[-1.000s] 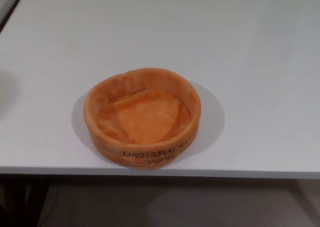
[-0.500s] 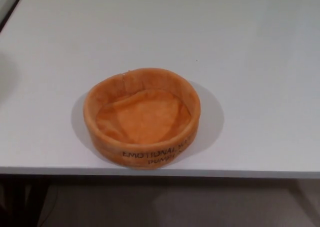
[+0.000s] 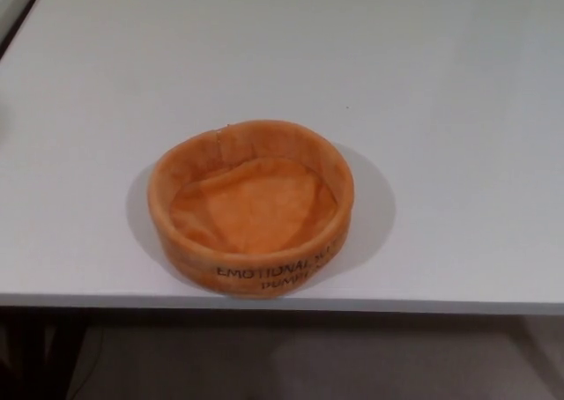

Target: A soft plate is kept in the center of the table close to the robot and the robot uses its left hand to pick up the plate, turns it upside down and places it back on the table

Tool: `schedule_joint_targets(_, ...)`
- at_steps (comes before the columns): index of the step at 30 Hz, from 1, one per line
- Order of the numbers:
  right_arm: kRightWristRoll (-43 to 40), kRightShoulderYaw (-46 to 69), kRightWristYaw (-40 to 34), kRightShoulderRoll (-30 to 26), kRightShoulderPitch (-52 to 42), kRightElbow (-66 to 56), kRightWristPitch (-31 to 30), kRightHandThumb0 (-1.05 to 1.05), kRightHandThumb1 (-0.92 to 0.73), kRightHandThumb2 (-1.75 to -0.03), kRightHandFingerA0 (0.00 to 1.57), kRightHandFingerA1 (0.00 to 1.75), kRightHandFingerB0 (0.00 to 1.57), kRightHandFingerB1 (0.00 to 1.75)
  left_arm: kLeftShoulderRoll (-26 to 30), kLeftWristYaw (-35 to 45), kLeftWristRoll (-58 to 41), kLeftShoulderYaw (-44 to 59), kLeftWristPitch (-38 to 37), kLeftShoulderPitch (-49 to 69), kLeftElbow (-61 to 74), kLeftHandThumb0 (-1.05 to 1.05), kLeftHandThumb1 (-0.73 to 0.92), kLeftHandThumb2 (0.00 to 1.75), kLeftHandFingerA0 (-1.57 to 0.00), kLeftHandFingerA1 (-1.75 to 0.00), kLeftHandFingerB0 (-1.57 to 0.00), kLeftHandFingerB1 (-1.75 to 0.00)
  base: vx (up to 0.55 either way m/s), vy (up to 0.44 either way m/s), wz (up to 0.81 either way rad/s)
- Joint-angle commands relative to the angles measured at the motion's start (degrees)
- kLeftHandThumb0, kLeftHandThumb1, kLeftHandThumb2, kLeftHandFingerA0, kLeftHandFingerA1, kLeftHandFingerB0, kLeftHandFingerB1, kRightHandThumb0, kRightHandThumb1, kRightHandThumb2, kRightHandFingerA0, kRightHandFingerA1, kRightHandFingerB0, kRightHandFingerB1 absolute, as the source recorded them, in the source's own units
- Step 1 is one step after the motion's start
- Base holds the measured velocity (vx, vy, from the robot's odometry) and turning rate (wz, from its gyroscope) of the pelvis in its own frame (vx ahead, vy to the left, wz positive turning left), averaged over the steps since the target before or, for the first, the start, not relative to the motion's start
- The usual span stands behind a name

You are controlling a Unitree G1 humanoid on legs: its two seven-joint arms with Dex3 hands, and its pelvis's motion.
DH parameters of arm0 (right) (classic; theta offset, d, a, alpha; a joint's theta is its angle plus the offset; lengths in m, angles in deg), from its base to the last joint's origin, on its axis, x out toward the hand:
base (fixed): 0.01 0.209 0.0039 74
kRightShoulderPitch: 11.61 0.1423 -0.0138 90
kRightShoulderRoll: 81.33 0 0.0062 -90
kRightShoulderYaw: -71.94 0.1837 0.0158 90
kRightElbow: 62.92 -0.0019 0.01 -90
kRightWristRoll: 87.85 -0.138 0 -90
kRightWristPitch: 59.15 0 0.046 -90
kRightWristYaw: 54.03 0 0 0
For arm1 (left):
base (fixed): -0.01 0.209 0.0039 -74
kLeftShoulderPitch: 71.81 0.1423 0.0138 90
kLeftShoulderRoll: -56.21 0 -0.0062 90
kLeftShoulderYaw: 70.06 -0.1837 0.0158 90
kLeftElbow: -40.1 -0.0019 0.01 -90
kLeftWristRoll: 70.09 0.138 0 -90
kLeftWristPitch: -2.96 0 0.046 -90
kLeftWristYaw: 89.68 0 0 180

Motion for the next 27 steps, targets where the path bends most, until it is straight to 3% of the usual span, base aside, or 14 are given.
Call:
schedule_joint_targets(1,-1.6,0.7,1.7,-0.8,0.0,1.0,2.7,-0.63,-0.88,-0.67,0.55,0.48,0.35,0.31,-0.3,-0.9,-1.7,2.9,-2.6,2.0,8.6,-0.95,0.86,0.67,-0.3,-0.4,-0.26,-0.29,0.0,0.0,0.0)
schedule_joint_targets(7,-2.1,0.8,2.2,-0.5,0.3,1.7,3.3,-0.64,-0.87,-0.67,0.56,0.47,0.35,0.31,0.2,-0.4,-1.5,4.9,0.2,1.1,17.3,-0.97,0.88,0.67,-0.31,-0.39,-0.26,-0.29,0.0,0.0,0.0)
schedule_joint_targets(8,-1.8,0.8,1.9,-0.6,0.2,1.7,3.5,-0.64,-0.88,-0.67,0.56,0.47,0.35,0.31,0.2,-0.5,-1.5,5.2,1.1,0.7,18.9,-1.04,0.74,0.83,-0.31,-0.43,-0.23,-0.33,0.0,0.0,0.0)
schedule_joint_targets(9,-1.7,0.8,1.9,-0.7,0.2,1.8,3.5,-0.66,-0.72,-1.05,0.49,0.6,0.27,0.48,0.9,-0.2,-2.3,5.6,1.6,-0.8,20.7,-1.01,0.74,0.8,-0.31,-0.44,-0.24,-0.34,0.0,0.0,0.0)
schedule_joint_targets(10,-1.7,0.7,1.9,-0.7,0.2,1.8,3.5,-0.66,-0.72,-1.05,0.49,0.6,0.27,0.48,1.2,-0.1,-2.6,5.8,1.9,-1.4,21.5,-1.01,0.74,0.8,-0.31,-0.44,-0.24,-0.34,0.0,0.0,0.0)
schedule_joint_targets(11,-1.8,0.7,2.0,-0.7,0.2,1.6,3.6,-0.64,-0.88,-0.67,0.56,0.48,0.35,0.31,1.8,0.1,-2.5,6.4,2.8,-2.6,22.8,-1.02,0.73,0.81,-0.31,-0.45,-0.23,-0.34,0.0,0.0,0.0)
schedule_joint_targets(14,-1.9,0.7,1.9,-0.6,0.1,1.6,3.4,-0.64,-0.88,-0.67,0.56,0.47,0.36,0.32,3.1,0.3,-2.6,7.4,5.6,-5.5,25.6,-1.0,0.72,0.82,-0.32,-0.46,-0.24,-0.35,0.0,0.0,0.0)
schedule_joint_targets(15,-1.5,0.7,1.8,-0.8,0.2,1.8,3.6,-0.67,-0.73,-1.05,0.48,0.59,0.28,0.48,3.7,0.3,-2.2,8.0,6.3,-7.1,26.3,-0.93,0.86,0.67,-0.35,-0.43,-0.28,-0.31,0.0,0.0,0.0)
schedule_joint_targets(19,-1.3,0.7,1.8,-1.1,0.6,2.1,3.8,-0.66,-0.73,-1.05,0.48,0.59,0.27,0.48,5.5,0.3,-0.5,9.1,9.1,-13.2,27.9,-0.94,0.83,0.65,-0.38,-0.46,-0.32,-0.35,0.0,0.0,0.0)
schedule_joint_targets(20,-1.3,0.7,1.7,-1.0,0.6,2.0,3.8,-0.64,-0.88,-0.67,0.55,0.47,0.35,0.31,6.0,0.3,-0.2,9.3,9.6,-14.6,27.9,-1.0,0.71,0.74,-0.38,-0.49,-0.31,-0.38,0.0,0.0,0.0)
schedule_joint_targets(21,-1.3,0.7,1.6,-0.9,0.5,1.7,3.4,-0.65,-0.88,-0.67,0.56,0.47,0.35,0.32,6.5,0.6,-0.1,9.3,10.4,-16.2,28.1,-0.94,0.63,1.09,-0.42,-0.59,-0.21,-0.42,0.0,0.0,0.0)
schedule_joint_targets(22,-1.3,0.7,1.4,-0.9,0.3,1.3,3.0,-0.65,-0.88,-0.67,0.56,0.47,0.35,0.32,7.0,0.9,0.0,9.1,11.0,-17.5,28.4,-0.94,0.63,1.09,-0.42,-0.59,-0.21,-0.42,0.0,0.0,0.0)
schedule_joint_targets(23,-1.5,0.6,1.6,-0.9,0.2,1.2,3.0,-0.66,-0.73,-1.05,0.48,0.59,0.27,0.48,7.5,1.1,0.6,9.0,11.9,-19.0,28.5,-1.0,0.71,0.74,-0.41,-0.49,-0.33,-0.37,0.0,0.0,0.0)
schedule_joint_targets(27,-1.0,0.6,1.8,-1.1,0.8,2.5,4.0,-0.64,-0.73,-1.05,0.48,0.6,0.28,0.48,9.7,1.9,4.4,8.7,13.3,-23.6,28.0,-0.98,0.7,0.73,-0.42,-0.48,-0.34,-0.37,0.0,0.0,0.0)
